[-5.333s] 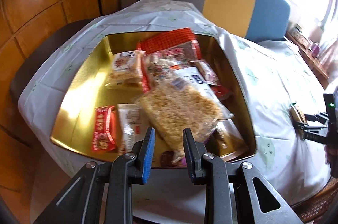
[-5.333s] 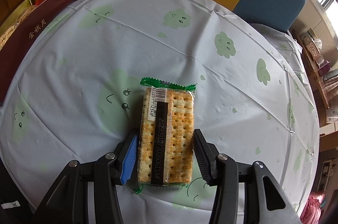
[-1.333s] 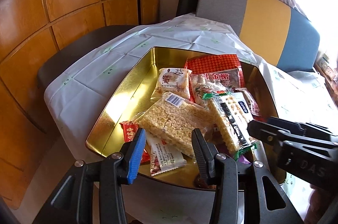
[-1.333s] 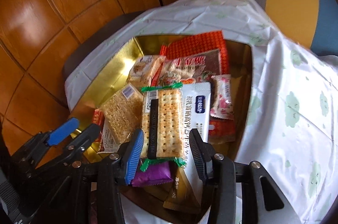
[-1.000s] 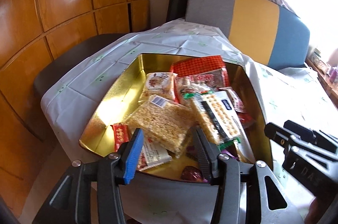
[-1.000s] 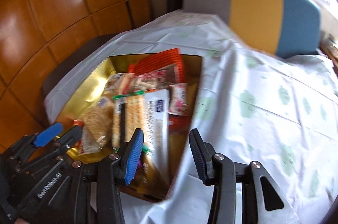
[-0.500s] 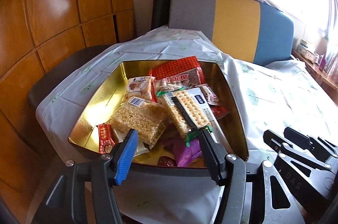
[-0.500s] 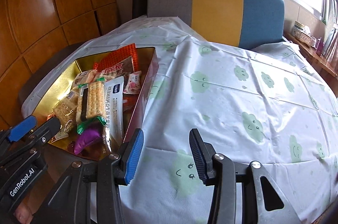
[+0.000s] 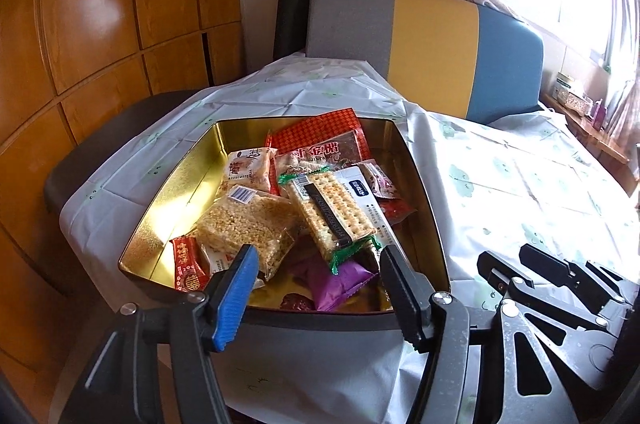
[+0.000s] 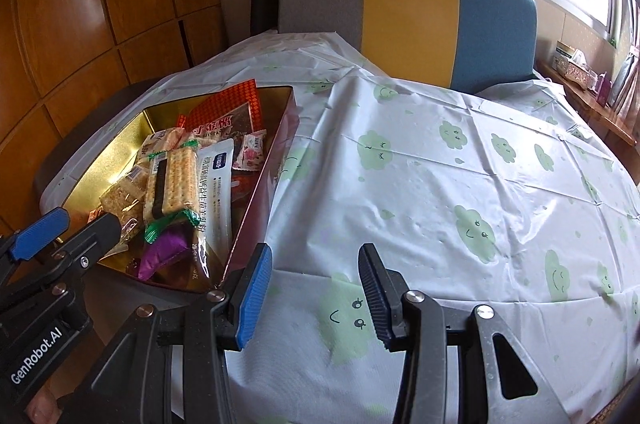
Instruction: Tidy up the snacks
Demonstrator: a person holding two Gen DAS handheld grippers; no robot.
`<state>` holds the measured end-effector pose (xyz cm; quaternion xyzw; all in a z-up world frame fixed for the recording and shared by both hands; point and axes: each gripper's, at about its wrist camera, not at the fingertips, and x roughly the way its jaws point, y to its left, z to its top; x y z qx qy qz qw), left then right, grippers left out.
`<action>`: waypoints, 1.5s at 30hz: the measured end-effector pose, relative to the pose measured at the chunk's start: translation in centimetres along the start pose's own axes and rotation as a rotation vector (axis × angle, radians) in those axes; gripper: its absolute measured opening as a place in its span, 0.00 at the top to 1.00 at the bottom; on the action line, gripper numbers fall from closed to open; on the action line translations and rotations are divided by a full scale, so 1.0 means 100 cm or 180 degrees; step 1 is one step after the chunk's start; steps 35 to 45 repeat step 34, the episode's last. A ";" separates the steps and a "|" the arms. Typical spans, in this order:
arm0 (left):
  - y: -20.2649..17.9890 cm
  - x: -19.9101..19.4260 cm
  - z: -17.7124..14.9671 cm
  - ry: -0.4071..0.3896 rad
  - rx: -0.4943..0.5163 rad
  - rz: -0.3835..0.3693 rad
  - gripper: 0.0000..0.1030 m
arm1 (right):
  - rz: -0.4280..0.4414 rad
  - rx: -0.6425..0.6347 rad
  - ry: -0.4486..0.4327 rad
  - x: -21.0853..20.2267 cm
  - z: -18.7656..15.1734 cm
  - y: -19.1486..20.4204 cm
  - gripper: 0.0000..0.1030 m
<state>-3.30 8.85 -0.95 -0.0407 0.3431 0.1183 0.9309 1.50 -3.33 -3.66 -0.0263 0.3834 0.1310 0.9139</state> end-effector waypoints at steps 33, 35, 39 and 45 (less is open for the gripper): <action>0.001 -0.006 0.004 -0.0099 -0.0013 -0.0058 0.38 | 0.0044 -0.0073 0.0044 0.002 -0.003 0.002 0.56; 0.001 -0.005 0.004 -0.0080 0.0000 -0.0054 0.38 | 0.0047 -0.0069 0.0053 0.003 -0.004 0.001 0.56; 0.001 -0.005 0.004 -0.0080 0.0000 -0.0054 0.38 | 0.0047 -0.0069 0.0053 0.003 -0.004 0.001 0.56; 0.001 -0.005 0.004 -0.0080 0.0000 -0.0054 0.38 | 0.0047 -0.0069 0.0053 0.003 -0.004 0.001 0.56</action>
